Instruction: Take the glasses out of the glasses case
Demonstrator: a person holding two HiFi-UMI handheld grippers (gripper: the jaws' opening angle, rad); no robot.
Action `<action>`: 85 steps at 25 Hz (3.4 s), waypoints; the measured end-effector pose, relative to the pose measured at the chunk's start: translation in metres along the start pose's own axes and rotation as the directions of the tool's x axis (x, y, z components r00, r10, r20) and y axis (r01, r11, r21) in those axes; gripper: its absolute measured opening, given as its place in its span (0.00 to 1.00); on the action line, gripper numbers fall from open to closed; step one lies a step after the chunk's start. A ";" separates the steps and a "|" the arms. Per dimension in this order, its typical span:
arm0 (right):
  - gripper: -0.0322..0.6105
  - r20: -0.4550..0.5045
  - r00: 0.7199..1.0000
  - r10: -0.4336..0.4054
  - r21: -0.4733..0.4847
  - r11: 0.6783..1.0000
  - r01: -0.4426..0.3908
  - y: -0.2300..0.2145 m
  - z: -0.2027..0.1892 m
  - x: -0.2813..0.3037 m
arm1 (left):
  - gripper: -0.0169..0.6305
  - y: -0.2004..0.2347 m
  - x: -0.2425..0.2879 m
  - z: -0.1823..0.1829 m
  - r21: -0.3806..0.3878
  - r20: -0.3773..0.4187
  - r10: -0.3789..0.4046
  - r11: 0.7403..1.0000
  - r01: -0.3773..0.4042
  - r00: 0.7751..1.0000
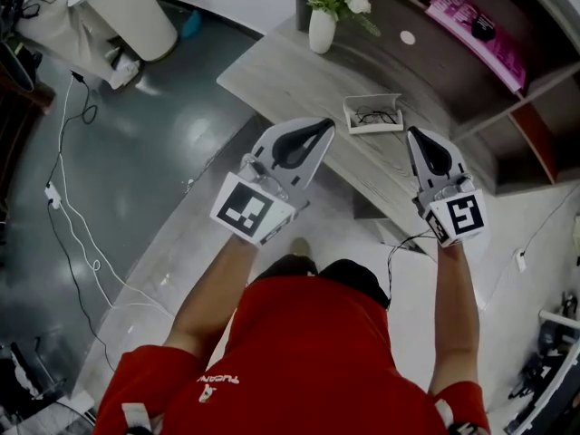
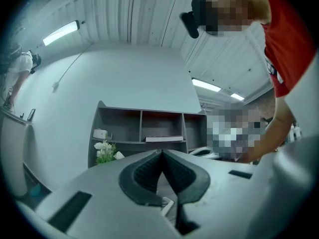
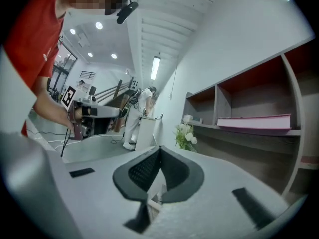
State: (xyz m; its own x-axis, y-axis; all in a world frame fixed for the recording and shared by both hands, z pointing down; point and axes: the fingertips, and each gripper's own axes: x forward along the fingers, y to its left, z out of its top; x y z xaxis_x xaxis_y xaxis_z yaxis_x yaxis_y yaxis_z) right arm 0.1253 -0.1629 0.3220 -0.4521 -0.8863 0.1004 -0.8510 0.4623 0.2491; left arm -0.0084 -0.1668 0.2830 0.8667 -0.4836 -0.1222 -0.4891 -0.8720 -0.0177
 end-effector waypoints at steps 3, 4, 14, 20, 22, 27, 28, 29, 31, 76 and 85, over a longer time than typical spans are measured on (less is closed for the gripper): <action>0.06 -0.090 0.995 0.031 -0.035 0.999 -0.034 -0.013 -0.024 0.021 | 0.04 0.012 0.010 -0.007 -0.017 -0.005 -0.014 1.000 0.014 1.000; 0.06 -0.120 0.992 0.042 -0.044 0.998 -0.048 -0.016 -0.032 0.028 | 0.04 0.016 0.014 -0.007 -0.018 0.002 -0.014 1.000 0.014 1.000; 0.07 -0.430 0.868 0.248 -0.185 0.917 -0.354 -0.029 -0.128 0.083 | 0.04 0.042 0.040 -0.017 -0.037 -0.012 0.039 0.999 -0.040 0.999; 0.14 -0.599 0.733 0.323 -0.205 0.823 -0.530 -0.045 -0.190 0.097 | 0.04 0.055 0.054 -0.032 -0.033 -0.054 0.110 0.993 -0.112 0.992; 0.16 -0.646 0.682 0.343 -0.208 0.780 -0.590 -0.047 -0.206 0.102 | 0.04 0.058 0.056 -0.037 -0.028 -0.072 0.139 0.990 -0.141 0.988; 0.19 -0.713 0.594 0.372 -0.204 0.701 -0.684 -0.048 -0.231 0.112 | 0.04 0.060 0.058 -0.046 -0.017 -0.110 0.189 0.981 -0.192 0.976; 0.19 -0.717 0.587 0.376 -0.202 0.693 -0.692 -0.049 -0.234 0.115 | 0.04 0.061 0.059 -0.048 -0.013 -0.118 0.196 0.980 -0.199 0.973; 0.19 -0.721 0.579 0.381 -0.200 0.686 -0.699 -0.049 -0.238 0.118 | 0.04 0.061 0.060 -0.049 -0.008 -0.125 0.202 0.979 -0.205 0.971; 0.20 -0.728 0.563 0.392 -0.192 0.671 -0.716 -0.049 -0.245 0.122 | 0.04 0.061 0.062 -0.052 0.000 -0.135 0.215 0.976 -0.217 0.967; 0.07 -0.793 0.522 0.315 -0.286 0.563 -0.775 -0.034 -0.259 0.128 | 0.04 0.060 0.041 -0.095 -0.061 -0.243 0.211 0.971 -0.232 0.947; 0.07 -0.714 0.665 0.220 -0.479 0.539 -0.693 -0.032 -0.230 0.122 | 0.04 0.052 0.045 -0.097 -0.068 -0.245 0.169 0.979 -0.191 0.955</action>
State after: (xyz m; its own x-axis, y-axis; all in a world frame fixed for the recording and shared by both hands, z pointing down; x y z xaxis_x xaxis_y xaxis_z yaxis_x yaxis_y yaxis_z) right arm 0.1589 -0.2921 0.5481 -0.2971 -0.5070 0.8092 -0.0172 0.8501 0.5263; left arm 0.0144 -0.2415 0.3730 0.7689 -0.6273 0.1236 -0.6375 -0.7669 0.0736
